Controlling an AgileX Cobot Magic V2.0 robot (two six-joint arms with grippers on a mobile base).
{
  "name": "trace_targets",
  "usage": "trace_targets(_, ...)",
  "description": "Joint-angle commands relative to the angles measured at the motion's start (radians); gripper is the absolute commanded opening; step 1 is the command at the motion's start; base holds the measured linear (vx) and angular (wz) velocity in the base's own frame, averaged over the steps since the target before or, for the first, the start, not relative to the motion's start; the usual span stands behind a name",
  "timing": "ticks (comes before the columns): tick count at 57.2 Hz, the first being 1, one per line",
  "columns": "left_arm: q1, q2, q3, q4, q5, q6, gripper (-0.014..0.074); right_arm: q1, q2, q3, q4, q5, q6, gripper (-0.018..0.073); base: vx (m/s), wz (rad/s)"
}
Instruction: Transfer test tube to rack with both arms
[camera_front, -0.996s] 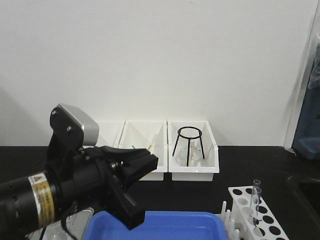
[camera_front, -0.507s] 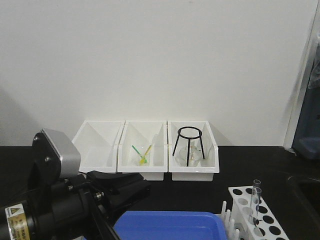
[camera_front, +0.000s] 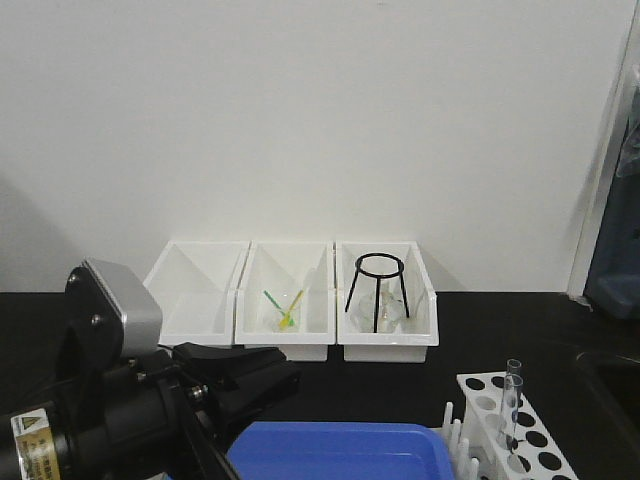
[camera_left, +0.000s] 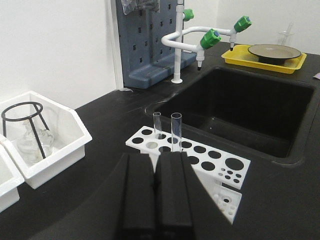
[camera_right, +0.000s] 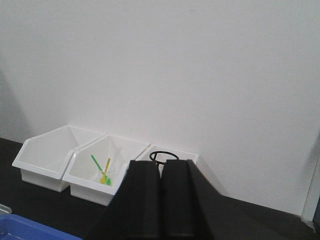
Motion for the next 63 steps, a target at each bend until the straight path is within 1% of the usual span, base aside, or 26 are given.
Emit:
trace_targets(1, 0.0, -0.025, -0.029, -0.041, -0.065, -0.006, -0.0007, -0.003, 0.003, -0.031, -0.01, -0.059, -0.012, -0.0011, 0.0, 0.0)
trace_targets(3, 0.0, -0.023, -0.029, -0.054, -0.087, -0.003, -0.0007, -0.003, 0.003, -0.031, -0.01, -0.059, -0.012, -0.0011, 0.0, 0.0)
trace_targets(6, 0.0, -0.023, -0.029, -0.09, -0.096, 0.034, -0.0007, -0.003, 0.003, -0.031, -0.01, -0.059, -0.012, -0.0011, 0.0, 0.0)
trace_targets(8, 0.0, -0.023, -0.029, -0.143, -0.084, 0.099, -0.0007, -0.003, 0.003, -0.031, -0.01, -0.059, -0.012, -0.0011, 0.0, 0.0)
trace_targets(11, 0.0, -0.023, -0.029, -0.263, -0.055, 0.207, -0.0007, -0.003, 0.003, -0.031, -0.01, -0.059, -0.012, -0.0011, 0.0, 0.0)
trace_targets(13, 0.0, -0.025, -0.029, -0.402, -0.018, 0.323, -0.0007, -0.003, 0.003, -0.031, -0.01, -0.059, -0.012, -0.0011, 0.0, 0.0)
trace_targets(14, 0.0, -0.025, -0.029, -0.478, -0.005, 0.366, -0.0007, -0.003, 0.003, -0.031, -0.01, -0.059, -0.012, -0.0011, 0.0, 0.0)
trace_targets(15, 0.0, -0.025, -0.029, -0.53, 0.015, 0.433, -0.0007, -0.003, 0.003, -0.031, -0.01, -0.059, -0.012, -0.0011, 0.0, 0.0)
trace_targets(16, 0.0, -0.026, -0.029, -0.583, 0.028, 0.481, -0.0007, -0.003, 0.003, -0.031, -0.01, -0.059, -0.012, -0.0011, 0.0, 0.0)
trace_targets(17, 0.0, -0.026, -0.029, -0.664, 0.045, 0.553, -0.0007, -0.003, 0.003, -0.031, -0.01, -0.059, -0.012, -0.0011, 0.0, 0.0)
trace_targets(18, 0.0, -0.026, -0.029, -0.744, 0.056, 0.601, -0.0007, -0.003, 0.003, -0.031, -0.01, -0.059, -0.012, -0.0011, 0.0, 0.0)
trace_targets(21, 0.0, -0.026, -0.029, -0.92, 0.086, 0.798, -0.0007, -0.003, 0.003, -0.031, -0.01, -0.059, -0.012, -0.0011, 0.0, 0.0)
trace_targets(22, 0.0, -0.026, -0.029, -0.994, 0.09, 0.844, -0.0007, -0.003, 0.003, -0.031, -0.01, -0.059, -0.012, -0.0011, 0.0, 0.0)
trace_targets(23, 0.001, -0.026, -0.029, -1.042, 0.092, 0.912, -0.0007, -0.003, 0.003, -0.031, -0.01, -0.059, -0.012, -0.0011, 0.0, 0.0)
trace_targets(24, 0.002, -0.026, -0.029, -1.126, 0.092, 0.996, -0.0007, -0.003, 0.003, -0.031, -0.01, -0.059, -0.012, -0.0011, 0.0, 0.0)
trace_targets(26, 0.005, -0.027, -0.029, -1.216, 0.09, 1.084, -0.0007, -0.003, 0.003, -0.031, -0.01, -0.059, -0.012, -0.0011, 0.0, 0.0)
trace_targets(27, 0.007, -0.029, -0.028, -1.231, 0.089, 1.099, -0.0007, -0.003, 0.003, -0.031, -0.01, -0.059, -0.012, -0.0011, 0.0, 0.0)
trace_targets(28, 0.01, -0.031, -0.025, -1.281, 0.086, 1.149, -0.0007, -0.003, 0.003, -0.031, -0.01, -0.059, -0.012, -0.0011, 0.0, 0.0)
trace_targets(29, 0.012, -0.04, -0.019, -1.307, 0.082, 1.176, -0.0007, -0.003, 0.003, -0.031, -0.01, -0.059, -0.012, -0.0011, 0.0, 0.0)
trace_targets(32, 0.018, -0.075, 0.008, -1.329, 0.073, 1.21, -0.0007, -0.003, 0.003, -0.031, -0.01, -0.059, -0.012, -0.0011, 0.0, 0.0)
trace_targets(36, 0.034, -0.157, 0.063, -1.313, 0.074, 1.209, -0.0007, -0.003, 0.003, -0.031, -0.01, -0.059, -0.012, -0.0011, 0.0, 0.0)
trace_targets(41, 0.077, -0.298, 0.152, -1.286, 0.099, 1.209, -0.0007, -0.003, 0.003, -0.031, -0.01, -0.059, -0.012, -0.0011, 0.0, 0.0)
trace_targets(48, 0.171, -0.535, 0.321, -1.246, 0.202, 1.197, -0.0007, -0.003, 0.003, -0.031, -0.01, -0.059, -0.012, -0.0011, 0.0, 0.0)
trace_targets(54, 0.26, -0.737, 0.472, -1.239, 0.295, 1.172, -0.0007, -0.003, 0.003, -0.031, -0.01, -0.059, -0.012, -0.0011, 0.0, 0.0)
trace_targets(58, 0.317, -0.85, 0.565, -1.239, 0.322, 1.145, -0.0007, -0.003, 0.003, -0.031, -0.01, -0.059, -0.012, -0.0011, 0.0, 0.0)
trace_targets(63, 0.378, -0.972, 0.67, -1.233, 0.324, 1.116, -0.0007, -0.003, 0.003, -0.031, -0.01, -0.062, -0.012, -0.0011, 0.0, 0.0)
